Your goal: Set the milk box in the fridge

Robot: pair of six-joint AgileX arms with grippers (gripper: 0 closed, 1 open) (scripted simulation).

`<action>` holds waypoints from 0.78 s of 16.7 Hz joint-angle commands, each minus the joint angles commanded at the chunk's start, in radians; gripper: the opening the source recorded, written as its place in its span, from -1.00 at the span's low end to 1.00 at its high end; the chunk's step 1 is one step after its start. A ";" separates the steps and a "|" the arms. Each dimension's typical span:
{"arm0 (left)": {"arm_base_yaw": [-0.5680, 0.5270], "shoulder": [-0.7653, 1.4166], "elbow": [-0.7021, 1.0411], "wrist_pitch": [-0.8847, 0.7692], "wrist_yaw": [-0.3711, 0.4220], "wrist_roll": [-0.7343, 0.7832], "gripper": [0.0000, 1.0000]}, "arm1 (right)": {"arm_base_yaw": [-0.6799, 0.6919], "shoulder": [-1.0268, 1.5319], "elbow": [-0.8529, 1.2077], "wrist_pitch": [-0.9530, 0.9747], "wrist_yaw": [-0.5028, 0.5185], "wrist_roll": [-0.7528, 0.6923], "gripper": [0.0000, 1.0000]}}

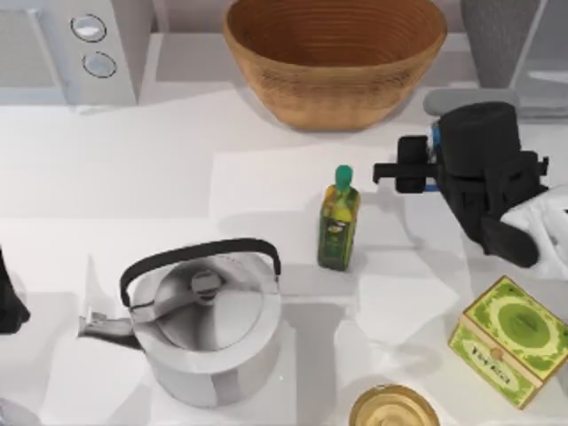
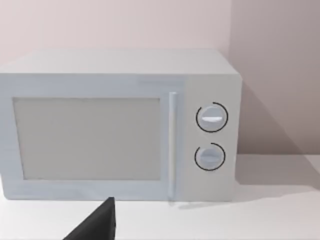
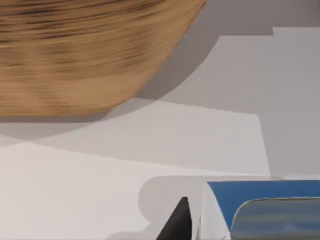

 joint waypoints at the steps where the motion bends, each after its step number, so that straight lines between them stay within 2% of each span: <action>1: 0.000 0.000 0.000 0.000 0.000 0.000 1.00 | 0.002 -0.035 0.014 -0.061 -0.001 -0.001 -1.00; 7: 0.000 0.000 0.000 0.000 0.000 0.000 1.00 | 0.002 -0.217 0.112 -0.347 0.004 0.002 -1.00; 13: 0.000 0.000 0.000 0.000 0.000 0.000 1.00 | 0.001 -0.239 0.127 -0.370 0.006 0.006 -1.00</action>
